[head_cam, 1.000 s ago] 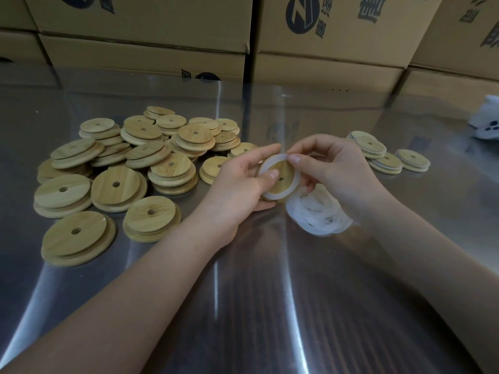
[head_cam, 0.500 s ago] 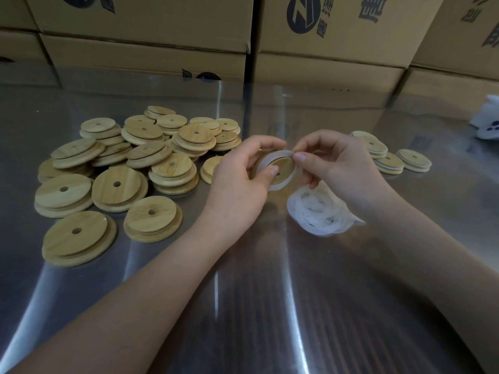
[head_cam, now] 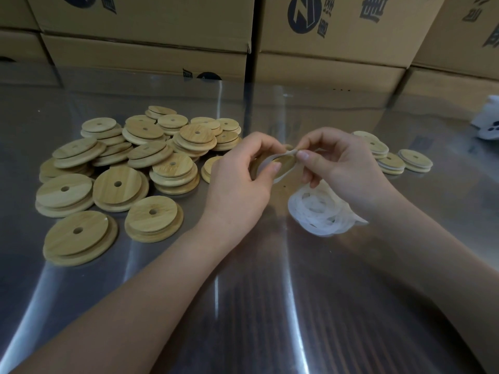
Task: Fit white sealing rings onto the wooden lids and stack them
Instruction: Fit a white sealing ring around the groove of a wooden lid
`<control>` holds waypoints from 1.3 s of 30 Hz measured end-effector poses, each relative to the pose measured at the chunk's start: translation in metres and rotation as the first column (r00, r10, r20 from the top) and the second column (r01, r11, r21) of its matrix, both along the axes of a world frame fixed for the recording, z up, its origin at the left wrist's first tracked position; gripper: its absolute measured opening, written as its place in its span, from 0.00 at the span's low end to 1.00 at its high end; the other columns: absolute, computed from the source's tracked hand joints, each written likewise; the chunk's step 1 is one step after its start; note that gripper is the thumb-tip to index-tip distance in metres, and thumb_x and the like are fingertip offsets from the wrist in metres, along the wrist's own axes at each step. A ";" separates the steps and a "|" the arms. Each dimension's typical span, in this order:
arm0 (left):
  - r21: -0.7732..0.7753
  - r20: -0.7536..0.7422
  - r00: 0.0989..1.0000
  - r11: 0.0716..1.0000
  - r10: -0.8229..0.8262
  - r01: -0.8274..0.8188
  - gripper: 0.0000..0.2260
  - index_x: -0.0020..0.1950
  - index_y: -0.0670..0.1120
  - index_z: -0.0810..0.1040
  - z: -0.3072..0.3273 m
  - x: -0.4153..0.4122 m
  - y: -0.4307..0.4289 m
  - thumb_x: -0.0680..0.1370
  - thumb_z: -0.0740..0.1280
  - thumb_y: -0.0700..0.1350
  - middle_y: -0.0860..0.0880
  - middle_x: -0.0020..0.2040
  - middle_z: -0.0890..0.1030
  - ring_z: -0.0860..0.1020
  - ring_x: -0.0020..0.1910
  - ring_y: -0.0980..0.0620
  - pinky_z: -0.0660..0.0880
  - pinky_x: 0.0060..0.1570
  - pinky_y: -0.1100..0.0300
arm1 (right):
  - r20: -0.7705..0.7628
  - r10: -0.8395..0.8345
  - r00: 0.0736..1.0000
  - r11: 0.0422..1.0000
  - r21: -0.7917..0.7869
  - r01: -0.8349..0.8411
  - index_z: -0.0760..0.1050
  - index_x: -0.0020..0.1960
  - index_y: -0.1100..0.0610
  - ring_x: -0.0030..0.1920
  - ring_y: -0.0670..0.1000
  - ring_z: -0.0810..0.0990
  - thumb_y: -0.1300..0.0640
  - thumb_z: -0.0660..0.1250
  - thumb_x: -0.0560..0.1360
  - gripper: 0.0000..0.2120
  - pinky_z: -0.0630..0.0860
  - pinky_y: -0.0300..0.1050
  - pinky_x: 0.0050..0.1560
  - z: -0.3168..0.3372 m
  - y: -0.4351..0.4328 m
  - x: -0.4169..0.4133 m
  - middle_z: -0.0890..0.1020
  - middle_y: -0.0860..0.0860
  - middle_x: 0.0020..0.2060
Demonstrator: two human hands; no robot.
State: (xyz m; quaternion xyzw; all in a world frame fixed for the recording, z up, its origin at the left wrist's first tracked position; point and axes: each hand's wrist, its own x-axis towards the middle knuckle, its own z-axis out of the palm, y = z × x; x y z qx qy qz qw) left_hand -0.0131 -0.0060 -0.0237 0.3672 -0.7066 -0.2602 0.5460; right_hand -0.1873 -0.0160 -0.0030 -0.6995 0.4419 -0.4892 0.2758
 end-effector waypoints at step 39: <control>0.356 -0.398 0.916 0.928 0.048 0.106 0.10 0.43 0.48 0.76 0.002 0.000 -0.002 0.77 0.67 0.33 0.49 0.45 0.84 0.84 0.46 0.51 0.83 0.35 0.46 | 0.047 -0.030 0.998 0.999 0.016 0.029 0.81 0.45 0.55 0.30 0.49 0.75 0.65 0.70 0.75 0.06 0.75 0.40 0.32 0.004 0.006 0.000 0.82 0.50 0.34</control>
